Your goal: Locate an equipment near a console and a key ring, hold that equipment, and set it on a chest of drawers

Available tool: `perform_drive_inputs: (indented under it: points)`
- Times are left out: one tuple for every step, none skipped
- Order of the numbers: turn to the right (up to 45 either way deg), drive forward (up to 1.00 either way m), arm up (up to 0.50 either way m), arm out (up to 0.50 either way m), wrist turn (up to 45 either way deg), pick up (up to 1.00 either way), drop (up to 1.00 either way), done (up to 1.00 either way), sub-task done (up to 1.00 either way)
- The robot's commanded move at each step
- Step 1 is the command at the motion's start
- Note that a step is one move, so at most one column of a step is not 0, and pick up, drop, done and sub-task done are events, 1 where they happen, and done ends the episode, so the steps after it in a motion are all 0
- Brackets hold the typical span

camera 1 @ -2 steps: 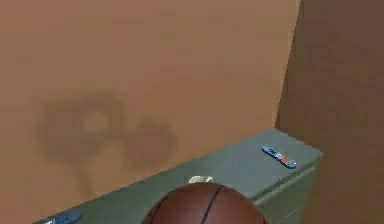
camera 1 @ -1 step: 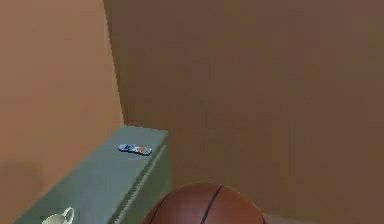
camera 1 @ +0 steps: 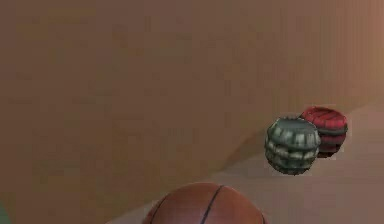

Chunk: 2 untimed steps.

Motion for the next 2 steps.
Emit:
perform_drive_inputs:
  points:
    - [-45.0, 0.00, 0.00, 0.00, 0.0, 0.00, 0.00, 0.00, 0.00]
    - [-45.0, 0.00, 0.00, 0.00, 0.0, 0.00, 0.00, 0.00, 0.00]
